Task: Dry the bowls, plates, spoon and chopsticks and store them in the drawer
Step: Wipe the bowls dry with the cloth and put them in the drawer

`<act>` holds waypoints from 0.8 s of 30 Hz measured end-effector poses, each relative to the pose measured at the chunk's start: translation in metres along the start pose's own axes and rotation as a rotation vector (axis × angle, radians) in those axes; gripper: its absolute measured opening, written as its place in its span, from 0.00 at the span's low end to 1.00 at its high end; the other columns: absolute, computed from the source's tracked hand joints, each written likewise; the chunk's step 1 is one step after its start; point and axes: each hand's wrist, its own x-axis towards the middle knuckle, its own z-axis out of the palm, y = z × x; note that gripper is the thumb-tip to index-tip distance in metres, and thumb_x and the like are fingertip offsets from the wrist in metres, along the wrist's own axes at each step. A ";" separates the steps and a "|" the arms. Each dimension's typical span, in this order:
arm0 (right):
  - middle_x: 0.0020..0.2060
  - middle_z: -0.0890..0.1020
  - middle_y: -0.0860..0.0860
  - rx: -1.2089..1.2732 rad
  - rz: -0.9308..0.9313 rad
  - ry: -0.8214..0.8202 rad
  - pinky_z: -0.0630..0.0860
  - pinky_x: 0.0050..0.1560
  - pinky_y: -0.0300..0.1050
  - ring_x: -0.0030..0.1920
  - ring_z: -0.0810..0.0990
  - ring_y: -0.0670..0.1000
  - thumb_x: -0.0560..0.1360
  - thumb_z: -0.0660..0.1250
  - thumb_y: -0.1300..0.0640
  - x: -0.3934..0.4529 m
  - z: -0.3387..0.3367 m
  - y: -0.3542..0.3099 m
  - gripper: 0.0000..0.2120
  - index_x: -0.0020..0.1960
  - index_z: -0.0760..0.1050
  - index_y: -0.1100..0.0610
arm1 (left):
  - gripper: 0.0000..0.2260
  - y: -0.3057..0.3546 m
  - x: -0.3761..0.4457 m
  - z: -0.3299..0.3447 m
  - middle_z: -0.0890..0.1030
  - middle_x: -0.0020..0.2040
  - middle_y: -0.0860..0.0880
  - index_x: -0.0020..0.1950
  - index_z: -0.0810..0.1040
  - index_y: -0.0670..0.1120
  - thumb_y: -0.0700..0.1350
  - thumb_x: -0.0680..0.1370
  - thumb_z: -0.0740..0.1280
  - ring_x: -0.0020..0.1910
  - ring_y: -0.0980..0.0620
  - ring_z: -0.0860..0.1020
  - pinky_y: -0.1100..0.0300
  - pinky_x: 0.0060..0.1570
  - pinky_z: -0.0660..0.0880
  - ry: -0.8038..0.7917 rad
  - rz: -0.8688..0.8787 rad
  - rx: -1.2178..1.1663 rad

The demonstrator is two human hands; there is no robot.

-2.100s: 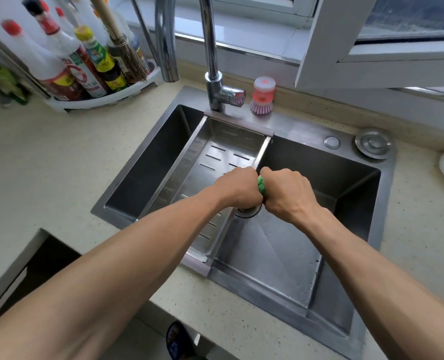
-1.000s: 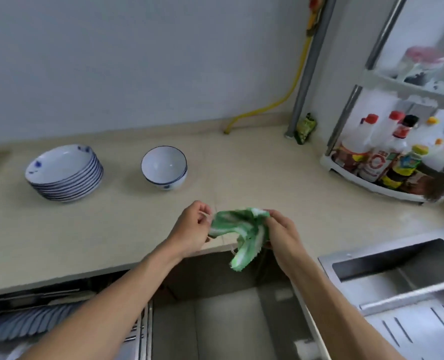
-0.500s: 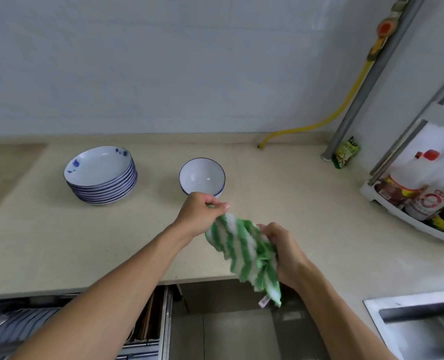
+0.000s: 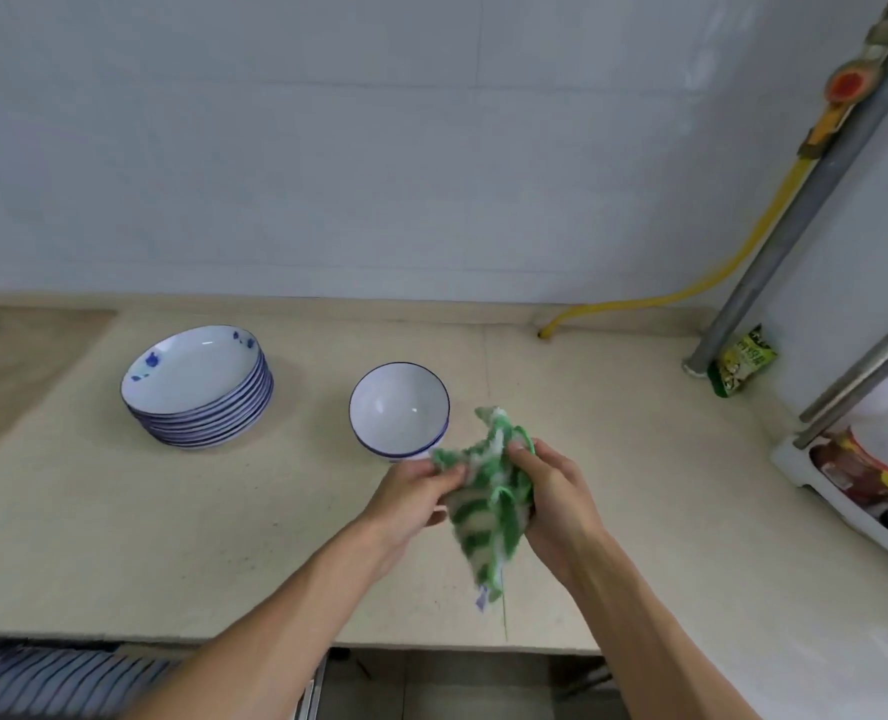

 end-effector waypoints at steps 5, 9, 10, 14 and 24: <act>0.55 0.79 0.42 -0.322 -0.229 0.225 0.69 0.45 0.36 0.49 0.77 0.43 0.74 0.70 0.63 0.030 -0.022 -0.024 0.13 0.33 0.72 0.62 | 0.23 0.019 0.024 0.000 0.76 0.39 0.48 0.34 0.72 0.46 0.65 0.63 0.73 0.41 0.50 0.73 0.55 0.46 0.72 0.256 0.098 0.012; 0.52 0.85 0.45 -0.268 -0.227 0.001 0.75 0.54 0.49 0.56 0.81 0.49 0.72 0.69 0.59 0.046 -0.023 -0.035 0.14 0.36 0.70 0.67 | 0.26 0.020 0.042 -0.001 0.71 0.37 0.49 0.36 0.74 0.47 0.70 0.61 0.69 0.39 0.53 0.69 0.56 0.48 0.68 0.348 0.094 0.094; 0.46 0.86 0.47 -0.287 -0.215 -0.024 0.76 0.49 0.48 0.49 0.82 0.51 0.75 0.69 0.58 0.050 -0.021 -0.037 0.14 0.37 0.70 0.65 | 0.28 0.021 0.046 -0.001 0.73 0.38 0.50 0.38 0.77 0.45 0.71 0.62 0.68 0.39 0.53 0.71 0.56 0.48 0.69 0.340 0.091 0.095; 0.45 0.81 0.53 -0.524 -0.113 0.023 0.77 0.41 0.47 0.44 0.82 0.53 0.75 0.73 0.52 0.069 -0.012 -0.033 0.13 0.52 0.73 0.57 | 0.23 0.025 0.047 -0.006 0.82 0.41 0.52 0.44 0.80 0.40 0.62 0.73 0.70 0.42 0.52 0.81 0.57 0.49 0.76 0.359 0.075 0.185; 0.51 0.75 0.55 -1.178 0.074 -0.109 0.70 0.45 0.45 0.51 0.75 0.56 0.73 0.66 0.32 0.158 0.029 -0.013 0.34 0.62 0.70 0.61 | 0.23 0.009 0.075 -0.058 0.67 0.67 0.47 0.70 0.66 0.49 0.50 0.78 0.68 0.55 0.42 0.79 0.52 0.53 0.73 0.691 -0.042 0.667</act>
